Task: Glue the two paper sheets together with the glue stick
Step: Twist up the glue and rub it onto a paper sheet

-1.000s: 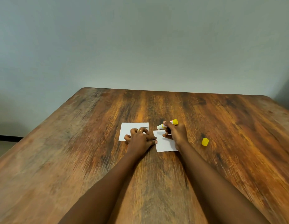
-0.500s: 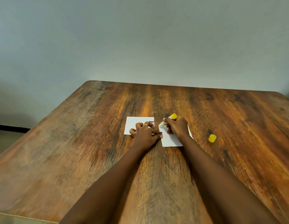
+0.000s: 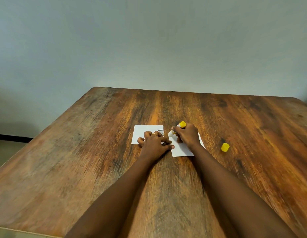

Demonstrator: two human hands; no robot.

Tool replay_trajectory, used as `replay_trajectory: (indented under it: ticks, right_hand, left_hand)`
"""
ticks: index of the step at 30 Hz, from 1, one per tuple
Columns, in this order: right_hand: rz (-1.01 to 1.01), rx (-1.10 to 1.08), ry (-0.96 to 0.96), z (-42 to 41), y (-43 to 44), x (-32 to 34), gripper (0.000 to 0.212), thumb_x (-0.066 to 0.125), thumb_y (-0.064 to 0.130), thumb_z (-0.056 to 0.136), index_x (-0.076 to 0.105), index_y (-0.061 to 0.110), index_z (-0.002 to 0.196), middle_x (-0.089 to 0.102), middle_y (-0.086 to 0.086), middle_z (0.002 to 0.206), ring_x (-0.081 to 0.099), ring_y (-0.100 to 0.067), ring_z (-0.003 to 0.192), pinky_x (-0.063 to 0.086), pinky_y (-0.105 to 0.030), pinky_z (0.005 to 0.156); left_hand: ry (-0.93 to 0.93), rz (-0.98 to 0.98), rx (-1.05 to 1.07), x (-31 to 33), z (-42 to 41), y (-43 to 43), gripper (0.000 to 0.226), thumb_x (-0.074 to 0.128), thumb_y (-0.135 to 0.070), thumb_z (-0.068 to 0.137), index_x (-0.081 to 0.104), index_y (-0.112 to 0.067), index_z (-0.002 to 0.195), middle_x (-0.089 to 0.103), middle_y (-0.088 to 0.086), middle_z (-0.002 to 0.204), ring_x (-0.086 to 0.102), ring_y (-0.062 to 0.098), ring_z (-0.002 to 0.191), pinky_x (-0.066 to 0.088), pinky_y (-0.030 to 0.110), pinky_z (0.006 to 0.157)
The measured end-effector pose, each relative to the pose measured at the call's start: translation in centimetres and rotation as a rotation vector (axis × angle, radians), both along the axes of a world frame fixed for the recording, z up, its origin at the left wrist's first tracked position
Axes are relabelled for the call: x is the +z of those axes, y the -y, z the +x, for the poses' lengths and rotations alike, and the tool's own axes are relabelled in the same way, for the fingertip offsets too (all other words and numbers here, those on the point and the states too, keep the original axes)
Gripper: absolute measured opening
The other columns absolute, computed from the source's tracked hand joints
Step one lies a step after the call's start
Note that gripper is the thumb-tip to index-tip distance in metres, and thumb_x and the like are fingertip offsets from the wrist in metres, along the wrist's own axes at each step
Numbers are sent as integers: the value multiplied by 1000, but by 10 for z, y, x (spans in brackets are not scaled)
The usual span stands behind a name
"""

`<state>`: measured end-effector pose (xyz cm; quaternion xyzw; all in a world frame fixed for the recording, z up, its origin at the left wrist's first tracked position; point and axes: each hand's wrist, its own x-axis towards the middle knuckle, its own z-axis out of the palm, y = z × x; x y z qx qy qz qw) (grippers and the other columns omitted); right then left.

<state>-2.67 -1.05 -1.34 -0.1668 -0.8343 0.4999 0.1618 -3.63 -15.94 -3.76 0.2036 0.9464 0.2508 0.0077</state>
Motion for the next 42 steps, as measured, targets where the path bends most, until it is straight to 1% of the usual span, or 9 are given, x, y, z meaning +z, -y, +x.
replay_trajectory:
  ticks: [3, 8, 14, 18, 20, 25, 29, 38, 42]
  right_hand:
    - [3, 12, 5, 1, 0, 2, 17, 67, 19, 81, 66, 3, 76, 65, -9, 65, 55, -14, 45, 47, -23, 44]
    - [25, 0, 9, 3, -1, 4, 22, 67, 16, 82, 65, -5, 78, 66, -19, 72, 56, -25, 52, 53, -38, 56]
    - [10, -18, 29, 8, -8, 7, 15, 67, 16, 82, 63, 4, 75, 65, -14, 70, 55, -17, 47, 50, -30, 49]
    - [3, -36, 27, 12, -13, 8, 16, 66, 16, 83, 62, 6, 72, 65, -15, 72, 56, -20, 50, 55, -40, 60]
    - [10, -49, 29, 14, -16, 8, 16, 66, 17, 83, 62, 5, 73, 66, -16, 74, 57, -22, 54, 56, -40, 62]
    - [38, -72, 36, 18, -24, 7, 18, 64, 19, 86, 61, 5, 74, 69, -20, 83, 56, -17, 52, 47, -26, 52]
    - [52, -100, 35, 20, -30, 6, 17, 63, 18, 86, 58, 8, 74, 69, -22, 86, 59, -25, 60, 48, -26, 53]
    - [55, -178, 44, 21, -46, 3, 19, 64, 19, 86, 63, 0, 79, 69, -21, 85, 64, -32, 65, 48, -26, 53]
    - [58, -219, 40, 24, -53, 3, 19, 64, 16, 84, 63, 0, 74, 68, -21, 81, 60, -26, 59, 42, -22, 44]
  left_hand:
    - [-7, -5, 8, -1, 1, -1, 38, 55, -61, 79, 68, -40, 108, 51, -6, 130, 26, 24, 122, 20, 44, 87]
    - [-2, 0, 6, -1, 0, -1, 39, 55, -61, 79, 68, -39, 108, 51, -5, 130, 25, 24, 123, 16, 40, 82]
    - [-1, 5, 11, -1, 0, -1, 37, 56, -60, 79, 68, -39, 107, 52, -5, 129, 26, 25, 124, 21, 46, 89]
    - [13, 46, 17, 0, 1, -1, 34, 59, -57, 79, 69, -38, 106, 51, -5, 129, 25, 23, 123, 17, 39, 80]
    - [16, 48, 18, -1, 1, -1, 34, 59, -57, 79, 69, -38, 106, 51, -4, 130, 25, 23, 124, 19, 41, 82]
    - [15, 36, 12, -1, 1, -2, 35, 57, -55, 81, 68, -36, 108, 50, -4, 133, 24, 23, 126, 21, 49, 95]
    - [24, 54, 8, 0, 3, -1, 34, 58, -55, 81, 69, -36, 107, 50, -4, 132, 24, 24, 125, 27, 51, 99]
    - [15, 52, 20, 0, 4, -2, 31, 57, -53, 82, 69, -37, 106, 50, -5, 135, 23, 23, 128, 18, 51, 95]
    - [12, 56, 20, -1, 4, -3, 31, 57, -52, 83, 69, -36, 106, 50, -5, 136, 23, 23, 128, 18, 52, 97]
